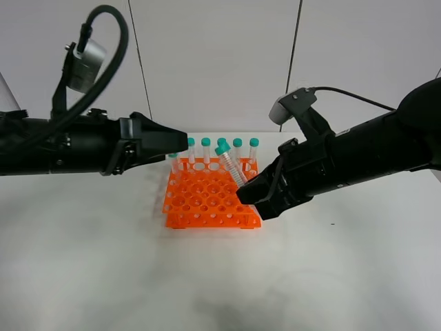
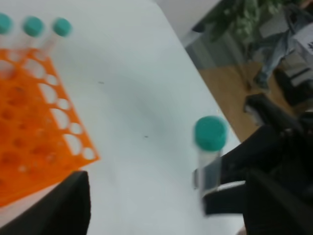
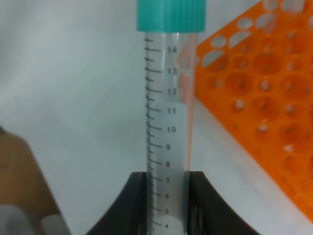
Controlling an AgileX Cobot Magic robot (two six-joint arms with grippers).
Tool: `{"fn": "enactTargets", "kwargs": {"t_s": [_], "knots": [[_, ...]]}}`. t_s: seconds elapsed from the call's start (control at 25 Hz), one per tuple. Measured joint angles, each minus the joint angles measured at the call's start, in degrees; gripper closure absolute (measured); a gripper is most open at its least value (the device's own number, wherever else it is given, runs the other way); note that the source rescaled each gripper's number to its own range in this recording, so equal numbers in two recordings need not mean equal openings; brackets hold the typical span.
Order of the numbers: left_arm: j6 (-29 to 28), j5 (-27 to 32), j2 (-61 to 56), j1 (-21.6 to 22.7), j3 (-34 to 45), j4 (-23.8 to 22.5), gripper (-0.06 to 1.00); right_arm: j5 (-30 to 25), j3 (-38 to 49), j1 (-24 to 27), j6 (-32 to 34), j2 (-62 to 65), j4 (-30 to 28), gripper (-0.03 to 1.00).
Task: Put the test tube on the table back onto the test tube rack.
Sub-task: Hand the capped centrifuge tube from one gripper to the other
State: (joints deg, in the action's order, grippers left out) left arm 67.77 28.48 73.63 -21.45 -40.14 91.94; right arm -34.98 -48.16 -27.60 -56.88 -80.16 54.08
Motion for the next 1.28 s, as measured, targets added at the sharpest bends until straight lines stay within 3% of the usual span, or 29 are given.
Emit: {"fn": "enactTargets", "kwargs": {"t_s": [0.12, 0.56, 0.8, 1.28], "knots": [[1.5, -0.4, 2.2, -2.9, -2.5, 2.2, 0.00, -1.9, 0.0, 0.0, 0.1, -0.1, 0.1, 0.93], [1.9, -1.6, 10.0, -9.6, -5.5, 3.4, 0.00, -2.7, 0.0, 0.0, 0.1, -0.1, 0.9, 0.93], [5.4, -3.0, 10.4, -10.0, -6.2, 6.6, 0.00, -4.0, 0.0, 0.0, 0.1, -0.1, 0.9, 0.93], [6.4, -3.0, 10.4, -10.0, -6.2, 6.9, 0.00, -3.6, 0.0, 0.0, 0.8, -0.1, 0.9, 0.93]]}}
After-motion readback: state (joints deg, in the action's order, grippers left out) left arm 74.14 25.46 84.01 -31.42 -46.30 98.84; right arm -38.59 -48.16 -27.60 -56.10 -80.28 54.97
